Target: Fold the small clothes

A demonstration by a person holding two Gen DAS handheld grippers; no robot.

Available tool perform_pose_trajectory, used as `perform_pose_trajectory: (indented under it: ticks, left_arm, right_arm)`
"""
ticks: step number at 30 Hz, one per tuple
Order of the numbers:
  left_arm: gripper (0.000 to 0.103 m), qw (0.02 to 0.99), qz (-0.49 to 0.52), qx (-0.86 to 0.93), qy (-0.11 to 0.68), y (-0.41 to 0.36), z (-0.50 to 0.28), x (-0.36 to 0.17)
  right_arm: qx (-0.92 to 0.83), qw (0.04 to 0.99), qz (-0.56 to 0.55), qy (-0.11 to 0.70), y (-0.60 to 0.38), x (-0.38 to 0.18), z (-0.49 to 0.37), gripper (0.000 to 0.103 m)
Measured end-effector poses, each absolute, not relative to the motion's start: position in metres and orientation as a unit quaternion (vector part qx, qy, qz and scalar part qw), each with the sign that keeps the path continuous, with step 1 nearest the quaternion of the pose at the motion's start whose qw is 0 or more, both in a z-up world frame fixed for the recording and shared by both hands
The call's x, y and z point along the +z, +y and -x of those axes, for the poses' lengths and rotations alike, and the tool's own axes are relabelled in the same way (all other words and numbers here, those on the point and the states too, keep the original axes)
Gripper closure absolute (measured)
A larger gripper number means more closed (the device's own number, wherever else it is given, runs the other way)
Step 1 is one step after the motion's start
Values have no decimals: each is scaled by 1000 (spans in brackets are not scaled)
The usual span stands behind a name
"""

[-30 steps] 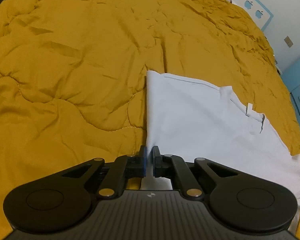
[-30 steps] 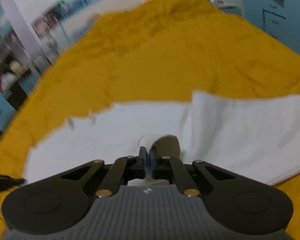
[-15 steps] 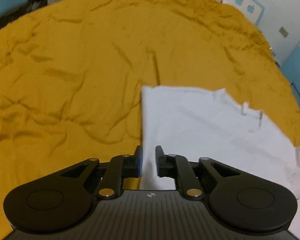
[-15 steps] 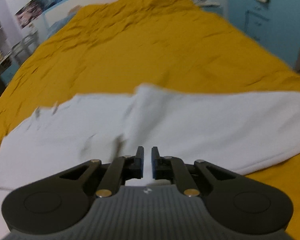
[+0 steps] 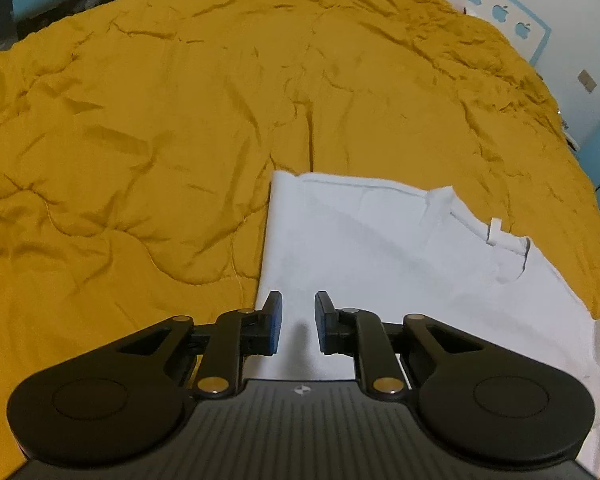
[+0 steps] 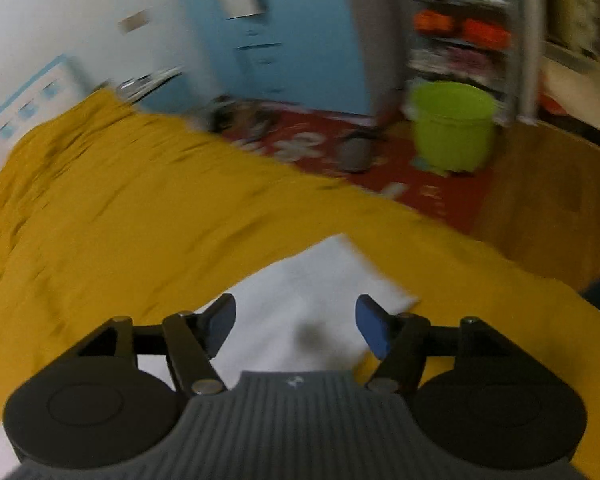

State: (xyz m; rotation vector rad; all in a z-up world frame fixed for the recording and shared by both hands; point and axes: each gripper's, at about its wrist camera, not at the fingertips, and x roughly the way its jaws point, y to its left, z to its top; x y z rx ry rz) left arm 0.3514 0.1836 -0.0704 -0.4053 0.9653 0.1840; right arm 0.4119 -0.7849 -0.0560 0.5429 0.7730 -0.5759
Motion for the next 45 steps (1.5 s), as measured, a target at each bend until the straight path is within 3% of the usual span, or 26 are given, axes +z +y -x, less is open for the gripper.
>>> perform_pose_trajectory:
  ticks: [7,9,11,20,28,32,37,45]
  left_arm:
    - [83,852,204,108,470,183,-353,-78]
    - [83,852,204,111,469,183,-352,-77]
    - [83,853,203,110,468,183,-351,-75]
    - [83,868,200,83,446,184,-339,-57]
    - [83,881,203,50,425,186,-326,-32]
    - [83,880,202,26,428,187,-321,-21]
    - [83,878,218,-11,425,194,-313,-10]
    - [83,867,266,-46,419,219,-305,-22]
  right_arm:
    - [-312,800,-344,380,-831,-108,-412,39]
    - [-303,805,-349,371,-823,-113,-412,58]
    - [-289,814,-338,375,-817,-111,-418,100]
    - [-214,894,-224,323,-726,-20,-432,102]
    - [-44,938,-205,276,-574,87,-430,102]
    - [37,937,-210,276,-493,116,-428,102]
    - [105,923,-210,304,-389,109,-431,102]
    - [167,888,-180,389,-248,19,-424,102]
